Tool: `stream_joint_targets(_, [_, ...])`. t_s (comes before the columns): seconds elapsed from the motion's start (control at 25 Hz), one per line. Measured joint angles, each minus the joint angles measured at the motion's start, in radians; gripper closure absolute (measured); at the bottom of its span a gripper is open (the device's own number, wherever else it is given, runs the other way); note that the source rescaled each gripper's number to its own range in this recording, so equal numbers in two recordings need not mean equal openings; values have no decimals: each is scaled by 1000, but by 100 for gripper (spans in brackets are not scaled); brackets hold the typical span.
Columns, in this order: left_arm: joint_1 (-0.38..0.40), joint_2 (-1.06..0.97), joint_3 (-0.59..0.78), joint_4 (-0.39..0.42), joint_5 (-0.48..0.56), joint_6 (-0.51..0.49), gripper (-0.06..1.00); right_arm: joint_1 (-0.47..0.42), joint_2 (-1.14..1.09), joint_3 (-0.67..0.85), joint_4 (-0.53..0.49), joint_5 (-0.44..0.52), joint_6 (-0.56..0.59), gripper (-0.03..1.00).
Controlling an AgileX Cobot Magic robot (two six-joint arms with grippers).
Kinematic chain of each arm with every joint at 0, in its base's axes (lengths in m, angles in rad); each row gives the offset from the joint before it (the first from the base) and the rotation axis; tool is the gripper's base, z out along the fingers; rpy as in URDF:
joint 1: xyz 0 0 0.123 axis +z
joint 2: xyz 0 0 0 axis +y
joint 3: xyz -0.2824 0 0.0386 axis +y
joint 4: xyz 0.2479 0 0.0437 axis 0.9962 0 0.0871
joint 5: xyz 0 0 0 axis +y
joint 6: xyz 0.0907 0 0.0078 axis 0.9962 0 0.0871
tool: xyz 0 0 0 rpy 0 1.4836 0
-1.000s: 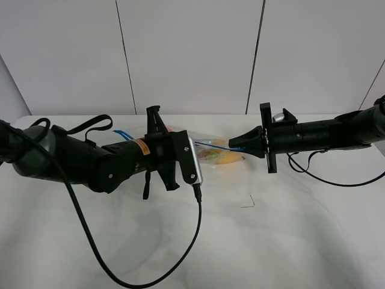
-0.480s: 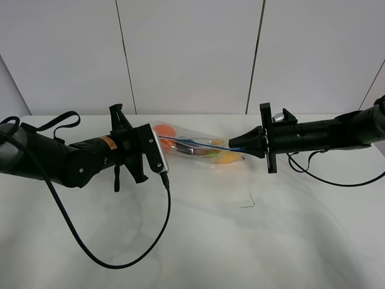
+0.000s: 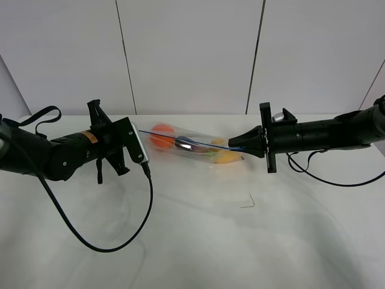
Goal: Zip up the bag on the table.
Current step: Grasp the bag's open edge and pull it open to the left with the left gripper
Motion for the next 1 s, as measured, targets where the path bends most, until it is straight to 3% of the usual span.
stream_joint_targets(0.28, [48, 0, 0, -7, 0, 2, 94, 0, 0, 0, -1, 0, 3, 97])
stream_joint_targets(1.0, [56, 0, 3, -30, 0, 2, 94, 0, 0, 0, -4, 0, 3, 97])
